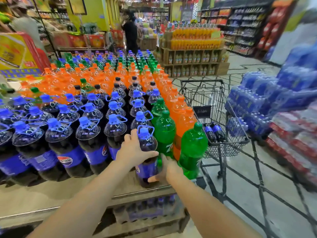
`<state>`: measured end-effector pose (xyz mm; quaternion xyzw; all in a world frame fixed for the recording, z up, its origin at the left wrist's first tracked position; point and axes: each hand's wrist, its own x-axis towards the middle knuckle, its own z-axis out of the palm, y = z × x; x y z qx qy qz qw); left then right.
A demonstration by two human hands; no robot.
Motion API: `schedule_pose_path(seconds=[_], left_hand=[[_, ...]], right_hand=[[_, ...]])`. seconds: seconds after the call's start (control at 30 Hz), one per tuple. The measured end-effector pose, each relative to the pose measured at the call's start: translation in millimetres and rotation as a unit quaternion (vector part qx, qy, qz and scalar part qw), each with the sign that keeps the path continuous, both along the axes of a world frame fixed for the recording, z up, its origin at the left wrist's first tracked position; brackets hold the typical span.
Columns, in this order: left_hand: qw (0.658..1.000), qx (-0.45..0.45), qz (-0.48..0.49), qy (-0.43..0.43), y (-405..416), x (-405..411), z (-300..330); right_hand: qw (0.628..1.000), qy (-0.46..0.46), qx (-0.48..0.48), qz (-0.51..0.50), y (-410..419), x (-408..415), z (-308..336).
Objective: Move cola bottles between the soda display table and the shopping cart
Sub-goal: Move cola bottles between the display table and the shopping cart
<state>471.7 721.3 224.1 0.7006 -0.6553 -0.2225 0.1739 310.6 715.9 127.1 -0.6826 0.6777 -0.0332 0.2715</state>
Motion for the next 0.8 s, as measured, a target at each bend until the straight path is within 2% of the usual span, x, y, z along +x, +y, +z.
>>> schedule_pose_path(seconds=[0.13,0.33,0.53,0.8], left_hand=[[0.991,-0.038,-0.06,-0.114,9.0,14.5,16.0],[0.947,-0.103,-0.168,-0.253,17.5,11.0,49.6],[0.929,-0.112,-0.249,-0.248,28.0,-29.7,75.0],[0.912,-0.15,-0.279,-0.261,16.0,-99.4,95.2]], right_hand=[[0.997,0.045,-0.063,-0.006,21.0,-20.7,31.0],[0.99,0.079,-0.1,-0.054,57.3,-41.3,67.2],[0.984,0.118,-0.089,-0.099,83.4,-84.3,93.4],[0.974,0.124,-0.102,-0.157,89.3,-187.6,115.5]])
